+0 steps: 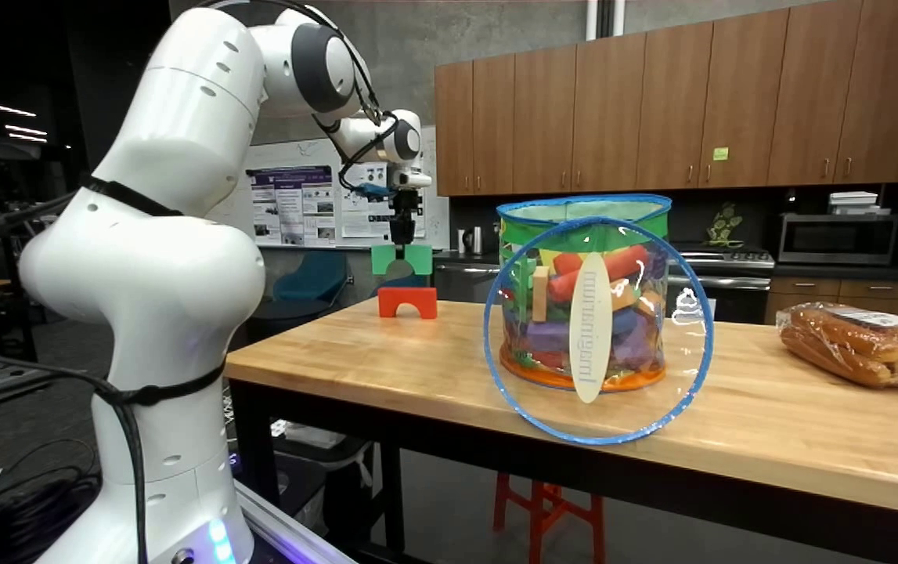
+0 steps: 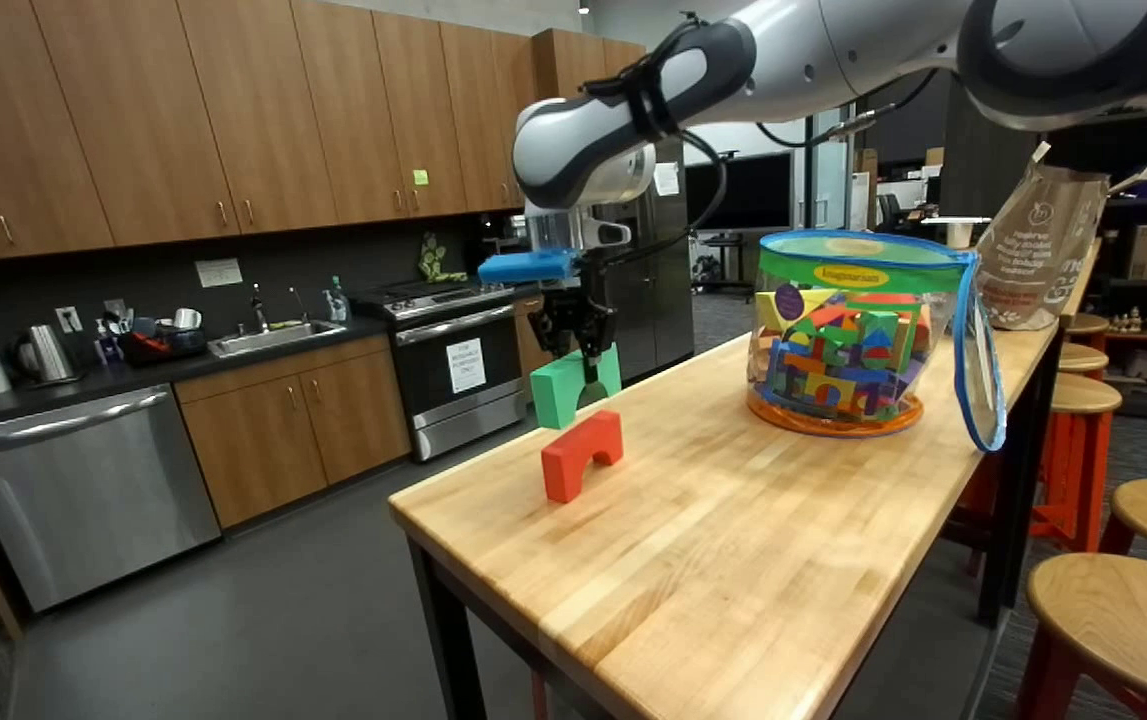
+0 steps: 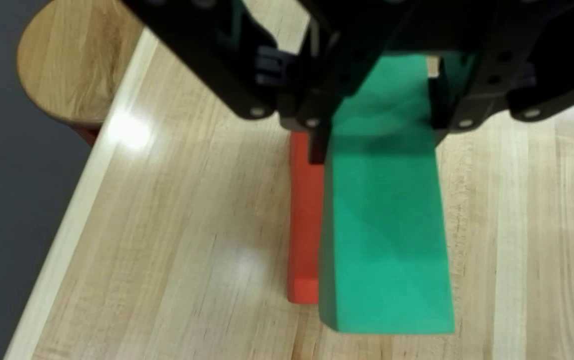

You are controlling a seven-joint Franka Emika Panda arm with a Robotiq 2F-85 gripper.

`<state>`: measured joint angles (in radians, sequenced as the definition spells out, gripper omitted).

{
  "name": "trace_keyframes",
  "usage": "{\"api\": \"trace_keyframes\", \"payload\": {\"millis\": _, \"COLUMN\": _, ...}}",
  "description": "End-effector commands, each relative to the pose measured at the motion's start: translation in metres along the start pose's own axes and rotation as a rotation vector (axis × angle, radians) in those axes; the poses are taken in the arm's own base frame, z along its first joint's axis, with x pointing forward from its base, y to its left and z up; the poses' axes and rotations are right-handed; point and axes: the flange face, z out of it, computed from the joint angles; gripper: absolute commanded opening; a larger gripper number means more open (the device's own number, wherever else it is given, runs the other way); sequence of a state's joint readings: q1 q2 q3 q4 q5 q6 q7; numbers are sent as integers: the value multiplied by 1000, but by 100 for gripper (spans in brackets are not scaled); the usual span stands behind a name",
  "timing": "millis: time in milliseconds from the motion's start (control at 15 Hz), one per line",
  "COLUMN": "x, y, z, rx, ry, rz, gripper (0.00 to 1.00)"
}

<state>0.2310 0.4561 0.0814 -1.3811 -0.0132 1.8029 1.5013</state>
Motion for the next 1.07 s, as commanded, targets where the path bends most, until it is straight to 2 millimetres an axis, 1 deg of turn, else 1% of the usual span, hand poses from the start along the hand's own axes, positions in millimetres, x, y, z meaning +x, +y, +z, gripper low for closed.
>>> {"api": "trace_keyframes", "payload": {"millis": 0, "x": -1, "y": 29, "z": -34, "rx": -8, "ry": 10, "rz": -9, "gripper": 16}}
{"api": "trace_keyframes", "payload": {"millis": 200, "x": -4, "y": 49, "z": -51, "rx": 6, "ry": 32, "rz": -16, "gripper": 16}}
{"api": "trace_keyframes", "payload": {"millis": 333, "x": -5, "y": 66, "z": -56, "rx": 25, "ry": 31, "rz": -7, "gripper": 16}}
{"api": "trace_keyframes", "payload": {"millis": 533, "x": -3, "y": 100, "z": -59, "rx": 46, "ry": 32, "rz": 24, "gripper": 16}}
{"api": "trace_keyframes", "payload": {"millis": 733, "x": 10, "y": 136, "z": -60, "rx": 68, "ry": 32, "rz": 76, "gripper": 16}}
{"api": "trace_keyframes", "payload": {"millis": 1000, "x": 42, "y": 185, "z": -70, "rx": 87, "ry": 47, "rz": 167, "gripper": 16}}
